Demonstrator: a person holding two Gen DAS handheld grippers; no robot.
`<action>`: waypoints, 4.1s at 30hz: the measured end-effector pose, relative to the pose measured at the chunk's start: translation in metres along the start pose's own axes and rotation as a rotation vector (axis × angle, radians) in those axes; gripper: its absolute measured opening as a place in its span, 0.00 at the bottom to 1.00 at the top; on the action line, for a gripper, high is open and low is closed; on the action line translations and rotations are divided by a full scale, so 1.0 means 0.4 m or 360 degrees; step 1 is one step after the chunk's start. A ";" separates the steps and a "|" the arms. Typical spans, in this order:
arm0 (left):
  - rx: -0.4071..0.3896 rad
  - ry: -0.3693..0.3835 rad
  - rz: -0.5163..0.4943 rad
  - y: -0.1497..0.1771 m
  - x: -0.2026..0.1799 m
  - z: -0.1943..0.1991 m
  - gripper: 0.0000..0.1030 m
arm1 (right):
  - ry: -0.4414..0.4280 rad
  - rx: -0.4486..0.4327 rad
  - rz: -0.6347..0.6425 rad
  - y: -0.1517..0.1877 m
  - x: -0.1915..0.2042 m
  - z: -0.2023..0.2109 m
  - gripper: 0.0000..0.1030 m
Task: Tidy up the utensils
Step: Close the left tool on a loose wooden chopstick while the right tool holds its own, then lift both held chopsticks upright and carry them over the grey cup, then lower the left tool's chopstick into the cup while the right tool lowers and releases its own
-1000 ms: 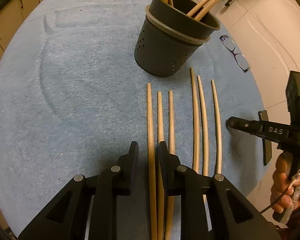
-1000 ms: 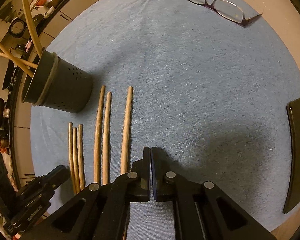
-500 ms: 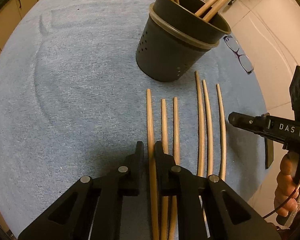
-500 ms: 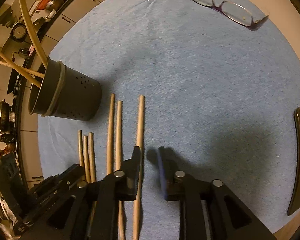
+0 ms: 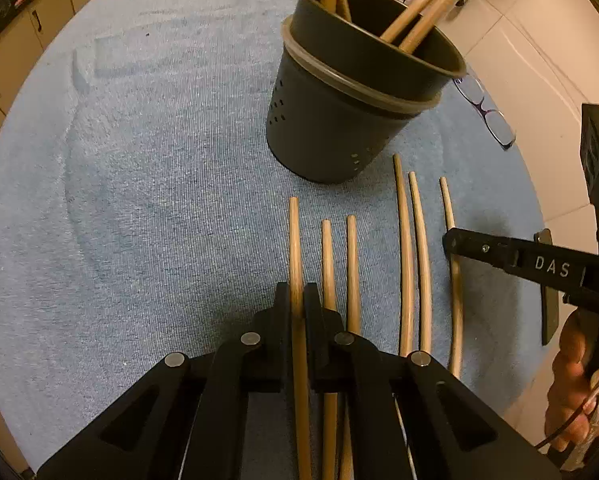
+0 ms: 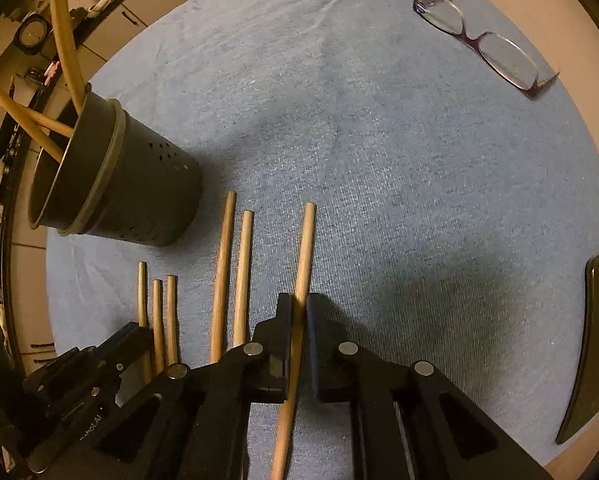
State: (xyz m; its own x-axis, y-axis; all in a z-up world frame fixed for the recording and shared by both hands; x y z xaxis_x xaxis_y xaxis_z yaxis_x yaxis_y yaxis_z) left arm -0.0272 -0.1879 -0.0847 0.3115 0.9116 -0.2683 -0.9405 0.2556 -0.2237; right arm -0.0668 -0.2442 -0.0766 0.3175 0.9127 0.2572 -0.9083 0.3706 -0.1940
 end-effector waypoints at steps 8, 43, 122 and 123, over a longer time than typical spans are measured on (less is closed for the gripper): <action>-0.0144 0.0081 0.0032 0.002 0.002 0.085 0.06 | -0.0074 -0.0144 0.0011 0.009 0.018 0.079 0.07; -0.0568 0.0133 0.0013 -0.002 -0.007 0.413 0.06 | -0.0075 -0.0683 0.0188 0.035 0.114 0.401 0.07; -0.0903 0.0239 0.0010 -0.319 -0.081 0.693 0.06 | -0.0186 -0.1020 0.0109 -0.269 0.165 0.671 0.07; -0.0900 0.0234 0.0013 -0.324 -0.079 0.686 0.06 | -0.0181 -0.1017 0.0105 -0.277 0.164 0.664 0.07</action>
State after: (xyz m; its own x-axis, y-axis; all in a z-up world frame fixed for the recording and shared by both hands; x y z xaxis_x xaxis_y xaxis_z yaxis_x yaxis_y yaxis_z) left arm 0.0478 -0.1614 0.2099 0.3579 0.8483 -0.3904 -0.7374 0.0002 -0.6755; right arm -0.0176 -0.2710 0.2134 0.2042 0.9261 0.3171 -0.5728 0.3757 -0.7285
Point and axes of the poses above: each gripper's, at about its wrist camera, not at the fingertips, and z roughly against the way its jaws point, x to its left, y to its underside, the point moved 10 cm from there along -z, roughly the way its jaws point, and after that the axes turned 10 degrees about z, right-handed, at the moved point
